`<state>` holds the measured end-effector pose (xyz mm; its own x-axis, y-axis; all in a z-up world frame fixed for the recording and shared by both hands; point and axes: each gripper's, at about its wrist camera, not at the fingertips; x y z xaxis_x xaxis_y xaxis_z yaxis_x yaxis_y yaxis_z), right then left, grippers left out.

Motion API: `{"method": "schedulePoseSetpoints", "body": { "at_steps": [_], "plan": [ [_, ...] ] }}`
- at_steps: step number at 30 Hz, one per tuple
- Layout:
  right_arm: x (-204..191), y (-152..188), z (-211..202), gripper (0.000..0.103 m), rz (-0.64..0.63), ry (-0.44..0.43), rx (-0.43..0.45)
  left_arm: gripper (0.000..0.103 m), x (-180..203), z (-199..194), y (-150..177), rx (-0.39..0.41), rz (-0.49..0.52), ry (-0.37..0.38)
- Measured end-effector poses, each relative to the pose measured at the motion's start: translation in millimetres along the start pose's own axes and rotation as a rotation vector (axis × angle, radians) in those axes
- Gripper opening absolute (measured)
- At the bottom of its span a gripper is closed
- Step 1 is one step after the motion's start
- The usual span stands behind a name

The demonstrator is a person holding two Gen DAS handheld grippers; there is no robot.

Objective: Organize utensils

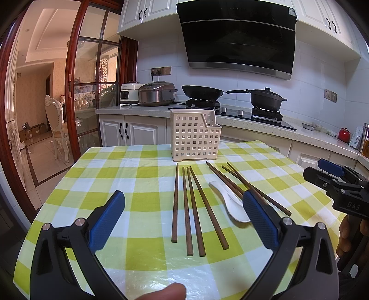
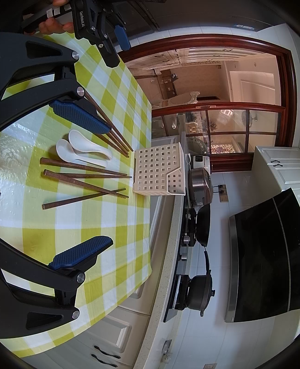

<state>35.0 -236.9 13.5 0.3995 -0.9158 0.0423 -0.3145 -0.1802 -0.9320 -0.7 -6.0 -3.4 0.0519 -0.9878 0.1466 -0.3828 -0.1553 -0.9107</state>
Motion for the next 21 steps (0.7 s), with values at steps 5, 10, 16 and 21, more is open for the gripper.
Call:
{"method": "schedulePoseSetpoints", "body": {
  "at_steps": [5, 10, 16, 21],
  "plan": [
    [-3.2, 0.2, 0.7, 0.084, 0.0, 0.0, 0.002, 0.099, -2.1, -0.9, -1.2, 0.002, 0.0, 0.0],
    [-4.5, -0.1, 0.6, 0.084, -0.001, 0.0, 0.002, 0.099, -2.7, -1.1, -1.7, 0.001, -0.001, 0.001],
    [-4.8, 0.0, 1.0, 0.084, -0.001, 0.001, 0.002, 0.099, -2.8, -1.1, -1.7, 0.001, 0.0, 0.001],
    [-4.5, 0.3, 1.2, 0.084, -0.001, 0.001, 0.002, 0.099, -2.7, -1.0, -1.5, 0.001, -0.001, 0.002]
  ]
}}
Point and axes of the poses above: each gripper's, at about its wrist camera, not at the fingertips, and z roughly the way its jaws point, x to its right, y to its underside, and after that the axes turned 7 degrees about -z, right-handed
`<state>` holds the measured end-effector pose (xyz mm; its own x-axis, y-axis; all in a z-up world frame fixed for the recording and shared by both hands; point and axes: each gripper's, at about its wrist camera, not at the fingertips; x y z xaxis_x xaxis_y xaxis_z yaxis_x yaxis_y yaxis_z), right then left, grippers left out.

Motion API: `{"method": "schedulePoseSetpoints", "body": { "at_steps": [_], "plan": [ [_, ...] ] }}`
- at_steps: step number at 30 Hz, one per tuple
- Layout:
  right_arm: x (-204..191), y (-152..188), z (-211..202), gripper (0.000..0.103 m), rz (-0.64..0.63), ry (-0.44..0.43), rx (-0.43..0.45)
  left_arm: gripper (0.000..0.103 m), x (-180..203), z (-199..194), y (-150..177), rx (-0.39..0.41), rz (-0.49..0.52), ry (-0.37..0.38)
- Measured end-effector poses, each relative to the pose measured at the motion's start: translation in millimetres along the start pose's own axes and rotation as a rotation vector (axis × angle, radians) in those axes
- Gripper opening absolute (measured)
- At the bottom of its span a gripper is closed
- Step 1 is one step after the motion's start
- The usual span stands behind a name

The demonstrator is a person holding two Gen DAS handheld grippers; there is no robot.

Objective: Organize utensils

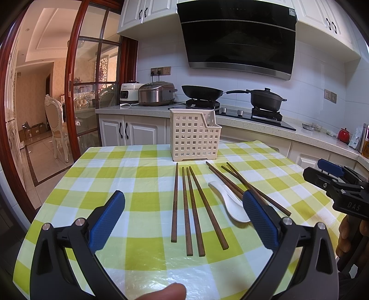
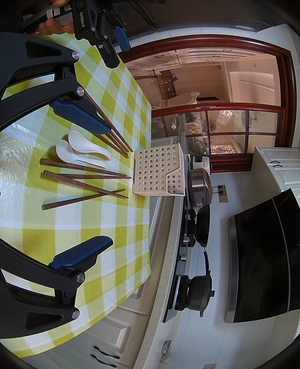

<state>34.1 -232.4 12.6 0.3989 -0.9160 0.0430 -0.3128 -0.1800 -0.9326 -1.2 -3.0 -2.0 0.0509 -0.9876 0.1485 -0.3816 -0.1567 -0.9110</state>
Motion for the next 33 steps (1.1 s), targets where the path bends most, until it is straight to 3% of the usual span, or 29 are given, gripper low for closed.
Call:
{"method": "schedulePoseSetpoints", "body": {
  "at_steps": [21, 26, 33],
  "plan": [
    [-0.4, -3.6, -3.4, 0.084, 0.01, 0.003, -0.008, 0.099, 1.3, -0.7, -6.9, 0.014, 0.019, -0.014],
    [20.8, -2.6, 20.1, 0.084, 0.034, -0.015, -0.105, 0.099, 4.0, 3.0, -11.5, 0.001, 0.012, -0.027],
    [45.3, -3.2, 80.1, 0.083, 0.049, -0.103, -0.309, 0.099, -24.4, 40.4, -23.0, -0.153, -0.053, -0.039]
  ]
}}
Point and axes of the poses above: each gripper's, at about its wrist camera, not at the fingertips, and z roughly the way its jaws point, x to its right, y to its underside, and after that the axes turned 7 degrees about -z, right-handed
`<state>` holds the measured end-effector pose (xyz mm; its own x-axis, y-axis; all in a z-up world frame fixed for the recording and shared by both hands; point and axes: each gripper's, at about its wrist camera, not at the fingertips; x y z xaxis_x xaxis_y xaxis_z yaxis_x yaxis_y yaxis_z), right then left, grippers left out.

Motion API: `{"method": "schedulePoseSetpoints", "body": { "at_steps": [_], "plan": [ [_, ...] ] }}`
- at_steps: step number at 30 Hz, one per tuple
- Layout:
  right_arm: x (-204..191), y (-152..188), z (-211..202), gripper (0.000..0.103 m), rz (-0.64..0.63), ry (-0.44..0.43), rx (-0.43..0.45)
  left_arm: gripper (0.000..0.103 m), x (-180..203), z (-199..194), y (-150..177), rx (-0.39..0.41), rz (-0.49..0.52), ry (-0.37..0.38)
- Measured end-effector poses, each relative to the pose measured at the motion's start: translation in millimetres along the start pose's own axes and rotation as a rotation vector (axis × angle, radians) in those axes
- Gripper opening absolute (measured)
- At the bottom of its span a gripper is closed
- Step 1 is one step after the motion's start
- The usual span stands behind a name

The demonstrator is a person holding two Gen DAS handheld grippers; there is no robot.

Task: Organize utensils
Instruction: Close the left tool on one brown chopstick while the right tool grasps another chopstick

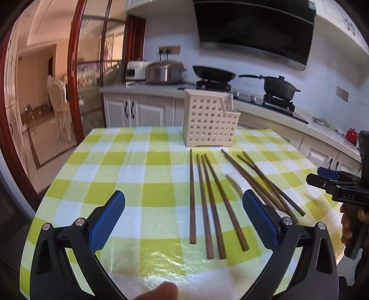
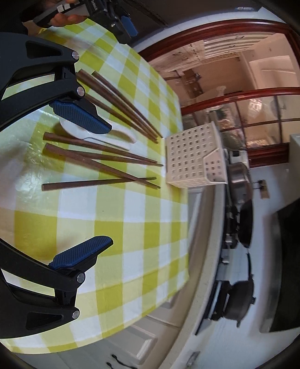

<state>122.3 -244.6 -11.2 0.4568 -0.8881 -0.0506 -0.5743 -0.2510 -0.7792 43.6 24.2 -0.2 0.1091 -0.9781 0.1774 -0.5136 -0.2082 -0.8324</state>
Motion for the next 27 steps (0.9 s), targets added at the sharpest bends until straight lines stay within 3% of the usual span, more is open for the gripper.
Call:
{"method": "schedulePoseSetpoints", "body": {
  "at_steps": [5, 8, 11, 13, 16, 18, 27],
  "plan": [
    [-3.4, -15.6, 41.0, 0.06, -0.022, -0.033, -0.107, 0.095, -6.6, 26.2, -14.2, -0.063, -0.012, 0.007],
    [-8.7, -24.7, 57.9, 0.046, -0.033, -0.058, -0.145, 0.078, -8.2, 48.5, -22.3, -0.117, -0.024, 0.027],
    [-11.5, -31.6, 71.3, 0.041, -0.04, -0.064, -0.17, 0.067, -9.3, 74.3, -28.3, -0.185, -0.029, 0.055],
    [-11.1, -34.4, 82.5, 0.03, -0.042, -0.06, -0.198, 0.049, -7.1, 90.0, -29.5, -0.228, -0.022, 0.063],
    [-10.9, -35.8, 94.8, 0.028, -0.044, -0.061, -0.23, 0.033, -3.4, 115.5, -30.5, -0.285, -0.006, 0.068],
    [-10.7, -37.4, 100.1, 0.028, -0.045, -0.063, -0.241, 0.03, 0.2, 130.0, -32.4, -0.305, 0.009, 0.067],
    [-3.9, -42.6, 117.3, 0.026, -0.039, -0.051, -0.274, 0.03, 16.1, 173.1, -40.3, -0.362, 0.062, 0.053]
  ]
}}
Point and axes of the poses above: each gripper's, at about its wrist camera, not at the fingertips, and z roughly the way its jaws point, x to its right, y to its underside, and after that the axes turned 7 degrees about -z, right-handed
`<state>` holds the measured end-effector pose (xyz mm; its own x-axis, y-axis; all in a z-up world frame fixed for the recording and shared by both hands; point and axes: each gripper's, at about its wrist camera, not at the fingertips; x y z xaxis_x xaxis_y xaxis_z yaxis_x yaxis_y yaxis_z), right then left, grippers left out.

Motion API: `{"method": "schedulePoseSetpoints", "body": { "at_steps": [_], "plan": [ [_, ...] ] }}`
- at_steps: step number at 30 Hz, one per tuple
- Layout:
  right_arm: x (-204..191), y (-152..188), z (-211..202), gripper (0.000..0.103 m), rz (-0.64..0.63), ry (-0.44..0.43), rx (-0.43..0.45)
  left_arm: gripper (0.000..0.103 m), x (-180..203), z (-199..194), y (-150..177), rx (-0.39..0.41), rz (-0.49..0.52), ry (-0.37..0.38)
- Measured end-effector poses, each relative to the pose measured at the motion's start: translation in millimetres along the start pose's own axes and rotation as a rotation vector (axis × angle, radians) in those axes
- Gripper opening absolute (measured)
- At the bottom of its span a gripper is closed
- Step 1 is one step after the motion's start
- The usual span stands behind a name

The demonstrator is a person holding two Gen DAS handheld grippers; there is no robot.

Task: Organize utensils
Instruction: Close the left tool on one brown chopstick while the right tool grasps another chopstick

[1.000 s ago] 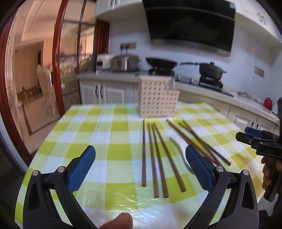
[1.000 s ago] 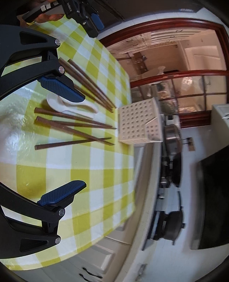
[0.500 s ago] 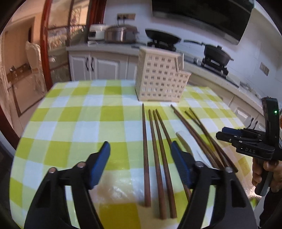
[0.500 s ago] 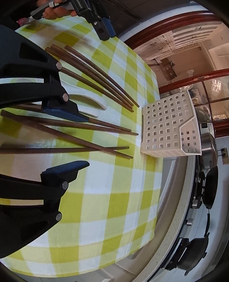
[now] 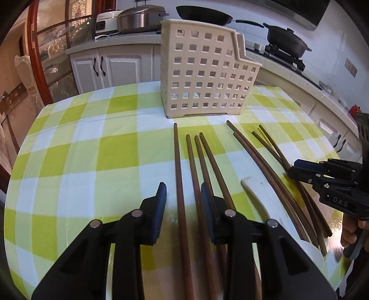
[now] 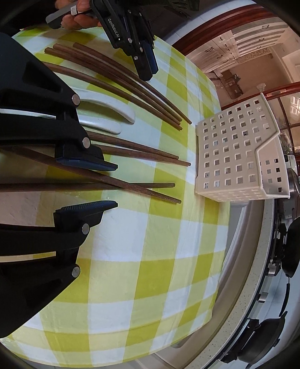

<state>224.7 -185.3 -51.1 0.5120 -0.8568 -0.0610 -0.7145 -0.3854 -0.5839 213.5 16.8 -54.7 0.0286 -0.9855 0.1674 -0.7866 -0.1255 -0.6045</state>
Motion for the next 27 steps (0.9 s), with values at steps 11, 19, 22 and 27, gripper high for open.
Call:
{"method": "schedulePoseSetpoints", "body": {
  "at_steps": [11, 19, 22, 27],
  "plan": [
    [5.9, -1.4, 4.9, 0.01, 0.015, -0.014, 0.006, 0.019, 2.4, 19.9, -3.8, -0.023, 0.034, -0.02],
    [8.8, -3.4, -16.5, 0.007, 0.03, -0.026, 0.066, 0.0, -9.4, 5.3, -4.6, -0.01, -0.004, 0.004],
    [7.5, -3.2, -26.8, 0.007, 0.031, -0.033, 0.092, 0.0, -13.6, -2.9, -3.5, 0.001, -0.008, 0.005],
    [8.0, -1.6, -37.0, 0.007, 0.038, -0.038, 0.116, 0.048, -19.6, -10.5, -3.4, 0.03, -0.032, 0.011]
  ]
}}
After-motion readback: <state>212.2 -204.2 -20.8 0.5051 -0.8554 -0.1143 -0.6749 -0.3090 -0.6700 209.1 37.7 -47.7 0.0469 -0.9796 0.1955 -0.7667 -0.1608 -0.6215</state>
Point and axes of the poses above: each gripper's, at about its wrist camera, not at the fingertips, and z roughly the way its jaws point, x to its right, y to its underside, and after that the axes turned 7 degrees about -z, right-handed
